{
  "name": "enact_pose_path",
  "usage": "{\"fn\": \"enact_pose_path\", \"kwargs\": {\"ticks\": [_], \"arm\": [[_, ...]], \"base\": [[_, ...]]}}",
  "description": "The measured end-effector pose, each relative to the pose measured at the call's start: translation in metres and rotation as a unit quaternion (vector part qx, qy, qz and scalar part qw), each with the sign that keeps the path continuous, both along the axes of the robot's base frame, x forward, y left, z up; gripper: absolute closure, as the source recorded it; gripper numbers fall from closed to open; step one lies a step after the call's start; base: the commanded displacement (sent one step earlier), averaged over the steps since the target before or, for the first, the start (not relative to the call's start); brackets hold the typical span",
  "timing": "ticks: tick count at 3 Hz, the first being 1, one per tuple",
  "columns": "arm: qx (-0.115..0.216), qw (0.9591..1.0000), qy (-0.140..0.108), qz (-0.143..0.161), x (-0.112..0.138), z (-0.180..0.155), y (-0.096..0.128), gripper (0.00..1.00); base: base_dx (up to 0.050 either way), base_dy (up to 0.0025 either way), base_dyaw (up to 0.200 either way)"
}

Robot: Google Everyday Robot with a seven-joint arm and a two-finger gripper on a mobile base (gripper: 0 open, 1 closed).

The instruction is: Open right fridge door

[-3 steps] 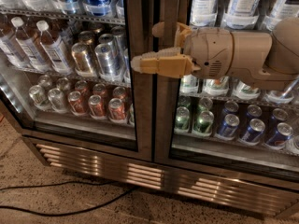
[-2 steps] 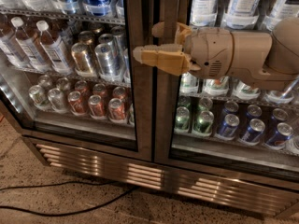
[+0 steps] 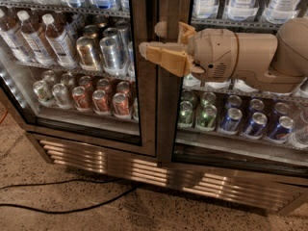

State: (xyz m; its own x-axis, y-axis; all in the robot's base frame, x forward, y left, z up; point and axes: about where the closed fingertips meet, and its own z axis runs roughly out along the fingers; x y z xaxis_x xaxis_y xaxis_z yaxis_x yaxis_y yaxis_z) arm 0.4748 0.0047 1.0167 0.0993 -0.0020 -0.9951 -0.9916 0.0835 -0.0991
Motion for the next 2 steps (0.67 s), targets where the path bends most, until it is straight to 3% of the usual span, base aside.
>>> {"fn": "enact_pose_path", "kwargs": {"ticks": [2], "arm": [[0.0, 1.0, 0.0, 0.0, 0.0, 0.0, 0.0, 1.0]], "base": [[-0.05, -0.00002, 0.0]]}}
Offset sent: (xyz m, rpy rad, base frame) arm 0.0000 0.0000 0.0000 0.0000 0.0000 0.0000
